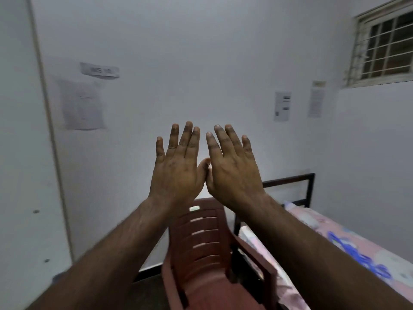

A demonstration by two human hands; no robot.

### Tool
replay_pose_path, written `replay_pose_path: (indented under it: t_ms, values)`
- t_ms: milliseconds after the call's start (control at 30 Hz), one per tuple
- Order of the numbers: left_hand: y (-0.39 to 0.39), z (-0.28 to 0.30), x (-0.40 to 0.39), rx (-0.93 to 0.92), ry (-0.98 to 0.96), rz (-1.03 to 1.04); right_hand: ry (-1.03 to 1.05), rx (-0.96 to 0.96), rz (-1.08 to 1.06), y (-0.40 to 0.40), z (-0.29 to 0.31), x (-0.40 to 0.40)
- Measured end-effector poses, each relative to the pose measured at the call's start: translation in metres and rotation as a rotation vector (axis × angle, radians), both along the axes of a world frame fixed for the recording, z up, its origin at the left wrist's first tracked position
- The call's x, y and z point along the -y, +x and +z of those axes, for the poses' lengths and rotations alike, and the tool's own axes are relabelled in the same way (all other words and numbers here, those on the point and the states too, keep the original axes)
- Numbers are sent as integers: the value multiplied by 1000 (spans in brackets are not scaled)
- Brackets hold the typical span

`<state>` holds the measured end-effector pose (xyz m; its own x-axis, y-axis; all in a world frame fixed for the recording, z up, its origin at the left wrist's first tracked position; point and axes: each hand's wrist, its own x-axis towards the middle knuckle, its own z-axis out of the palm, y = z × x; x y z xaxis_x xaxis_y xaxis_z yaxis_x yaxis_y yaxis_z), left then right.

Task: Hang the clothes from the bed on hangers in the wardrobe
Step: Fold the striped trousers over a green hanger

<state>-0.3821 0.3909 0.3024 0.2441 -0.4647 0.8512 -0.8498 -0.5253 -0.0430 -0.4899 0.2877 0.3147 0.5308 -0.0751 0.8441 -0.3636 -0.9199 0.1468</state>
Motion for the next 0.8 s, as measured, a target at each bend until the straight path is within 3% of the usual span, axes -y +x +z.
replay_pose_path:
  t_ms: [333,800]
  values:
    - [-125,-22,179,-39,52,-292,74,-27,-272,-148,-21,149]
    - [-298,-147,405,-144,302,-679,292,-42,-678,-345,-149,331]
